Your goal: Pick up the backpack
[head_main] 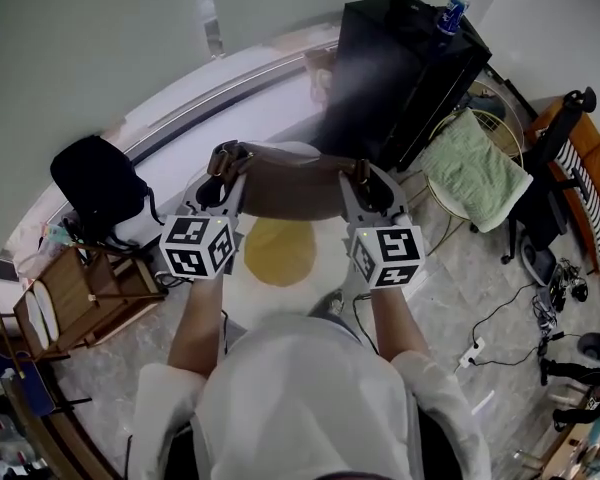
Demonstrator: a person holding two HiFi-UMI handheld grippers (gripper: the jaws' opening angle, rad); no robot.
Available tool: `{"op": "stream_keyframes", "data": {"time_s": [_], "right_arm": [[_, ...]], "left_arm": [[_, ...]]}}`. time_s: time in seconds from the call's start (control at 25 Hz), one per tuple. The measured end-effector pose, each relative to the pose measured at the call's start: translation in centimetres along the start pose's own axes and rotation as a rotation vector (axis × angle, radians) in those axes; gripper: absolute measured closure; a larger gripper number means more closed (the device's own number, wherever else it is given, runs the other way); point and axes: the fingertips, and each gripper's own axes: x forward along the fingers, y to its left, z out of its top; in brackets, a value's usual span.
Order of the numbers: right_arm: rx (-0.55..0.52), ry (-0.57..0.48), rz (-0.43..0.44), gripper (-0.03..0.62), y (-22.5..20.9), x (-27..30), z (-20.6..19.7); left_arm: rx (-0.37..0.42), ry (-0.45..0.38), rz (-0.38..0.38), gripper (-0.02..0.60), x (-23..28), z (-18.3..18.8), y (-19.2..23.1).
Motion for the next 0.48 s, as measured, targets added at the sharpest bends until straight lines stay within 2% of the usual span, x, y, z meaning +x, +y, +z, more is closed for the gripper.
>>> {"op": "stream_keyframes", "data": {"time_s": [0.48], "right_arm": [[-0.017, 0.008, -0.016, 0.433, -0.2, 0.25, -0.47]], "left_arm": [[-0.004, 0.008, -0.004, 0.454, 0.2, -0.38, -0.03]]}}
